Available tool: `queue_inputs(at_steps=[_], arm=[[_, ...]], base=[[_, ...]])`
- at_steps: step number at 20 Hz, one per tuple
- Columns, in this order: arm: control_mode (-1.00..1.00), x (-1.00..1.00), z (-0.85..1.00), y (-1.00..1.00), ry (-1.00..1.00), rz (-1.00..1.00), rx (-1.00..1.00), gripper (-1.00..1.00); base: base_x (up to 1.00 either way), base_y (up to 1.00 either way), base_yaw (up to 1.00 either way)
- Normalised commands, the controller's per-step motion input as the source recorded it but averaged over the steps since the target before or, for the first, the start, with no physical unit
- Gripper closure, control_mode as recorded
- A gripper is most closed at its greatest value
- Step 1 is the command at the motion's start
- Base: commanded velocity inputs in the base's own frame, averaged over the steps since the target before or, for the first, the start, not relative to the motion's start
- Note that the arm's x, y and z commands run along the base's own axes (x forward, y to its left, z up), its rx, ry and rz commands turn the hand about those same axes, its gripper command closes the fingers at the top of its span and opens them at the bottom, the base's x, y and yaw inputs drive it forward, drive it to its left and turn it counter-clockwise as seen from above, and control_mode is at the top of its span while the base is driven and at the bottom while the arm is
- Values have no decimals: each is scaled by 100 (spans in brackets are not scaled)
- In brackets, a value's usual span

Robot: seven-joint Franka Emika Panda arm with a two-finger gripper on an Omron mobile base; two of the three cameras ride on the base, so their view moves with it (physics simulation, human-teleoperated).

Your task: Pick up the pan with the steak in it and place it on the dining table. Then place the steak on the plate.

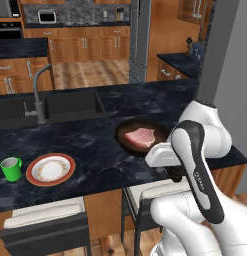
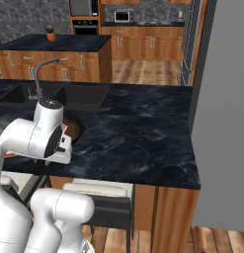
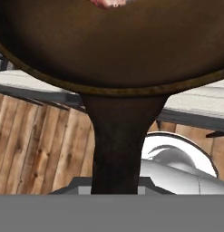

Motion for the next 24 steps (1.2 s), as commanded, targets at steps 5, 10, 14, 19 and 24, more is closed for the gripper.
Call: queue_inputs(at_steps=[5,10,14,19,24], arm=[[-100,47,-30,31,11,6,-3,100],[-100,5,-15,36,8,3,0,100],[-100,37,-30,35,1,0,0,100],[-100,48,-39,25,0,0,0,100],[-100,45,-43,12,0,0,-1,100]], base=[[0,0,0],[0,0,0],[0,0,0],[0,0,0],[0,0,0]])
